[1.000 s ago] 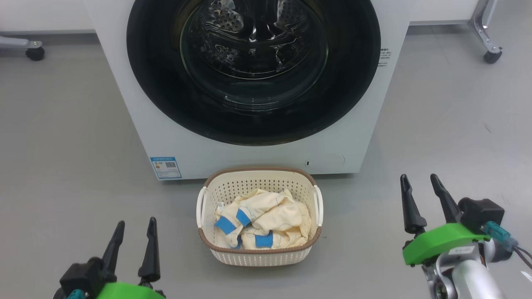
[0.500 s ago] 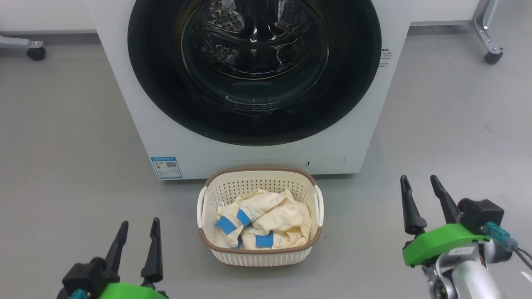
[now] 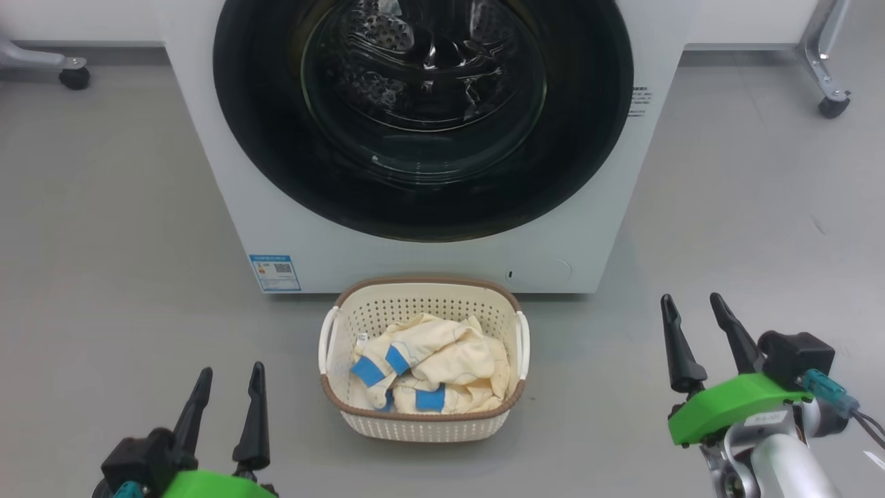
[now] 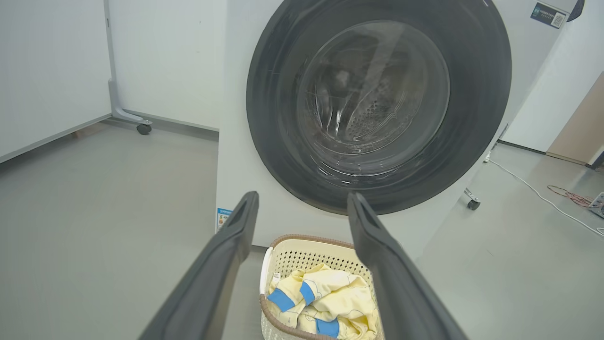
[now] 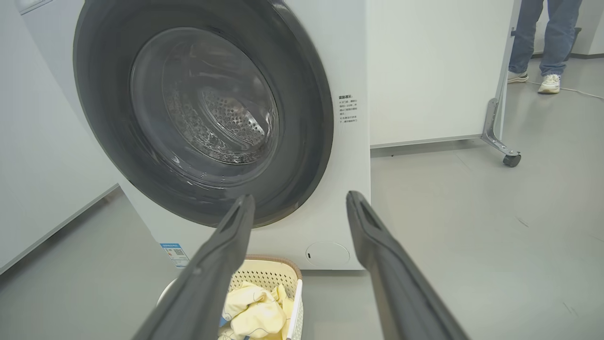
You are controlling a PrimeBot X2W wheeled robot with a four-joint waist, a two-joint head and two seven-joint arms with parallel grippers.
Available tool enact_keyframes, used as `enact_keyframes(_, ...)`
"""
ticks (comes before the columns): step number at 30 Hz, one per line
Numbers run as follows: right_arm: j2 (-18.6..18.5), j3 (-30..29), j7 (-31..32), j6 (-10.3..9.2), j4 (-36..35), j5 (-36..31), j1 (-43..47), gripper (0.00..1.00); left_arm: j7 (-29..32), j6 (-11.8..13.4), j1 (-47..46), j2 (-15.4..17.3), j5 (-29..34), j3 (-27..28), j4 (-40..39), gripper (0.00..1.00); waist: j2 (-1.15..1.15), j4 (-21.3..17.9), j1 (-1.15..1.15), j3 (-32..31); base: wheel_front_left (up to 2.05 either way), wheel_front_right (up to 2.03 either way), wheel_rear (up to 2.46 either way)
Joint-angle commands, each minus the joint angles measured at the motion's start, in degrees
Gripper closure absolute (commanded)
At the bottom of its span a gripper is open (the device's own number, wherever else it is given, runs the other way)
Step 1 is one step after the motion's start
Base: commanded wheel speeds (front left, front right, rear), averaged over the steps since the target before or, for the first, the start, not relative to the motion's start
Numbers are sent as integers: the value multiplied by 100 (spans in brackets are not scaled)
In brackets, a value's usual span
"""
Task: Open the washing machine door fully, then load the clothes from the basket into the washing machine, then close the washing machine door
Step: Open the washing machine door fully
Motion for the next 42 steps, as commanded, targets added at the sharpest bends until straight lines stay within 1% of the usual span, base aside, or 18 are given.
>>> enact_keyframes(1,-107,104,-55,-16,-151,-35,-338,0,-63,-37,-287,54,-18,188,-201,0,0,-2,0,1,123,123,-246)
enact_keyframes(6,-107,121,-55,-16,-140,-38,-338,0,-63,-37,-288,22,-146,211,-195,0,0,3,0,1,123,123,-246)
enact_keyframes(20,-107,152,-55,-16,-130,-71,-333,0,-63,-37,-271,-13,-195,211,-207,0,0,6,0,-41,123,123,-246)
enact_keyframes(24,-107,179,-55,-16,-128,-63,-332,0,-63,-33,-289,-57,-202,449,-376,0,0,3,0,-52,121,121,-241)
enact_keyframes(27,-107,190,-55,-16,-122,-58,-331,0,-63,-34,-263,-89,-153,500,-405,0,0,0,0,-52,98,98,-196)
enact_keyframes(34,-107,166,-55,-16,-118,-72,-336,0,-63,-36,-231,-124,-99,471,-390,0,0,-3,0,-53,59,59,-118)
enact_keyframes(42,-107,173,-55,-16,-123,-63,-323,0,-63,-37,-230,-136,-88,423,-378,0,0,5,0,-45,8,8,-16)
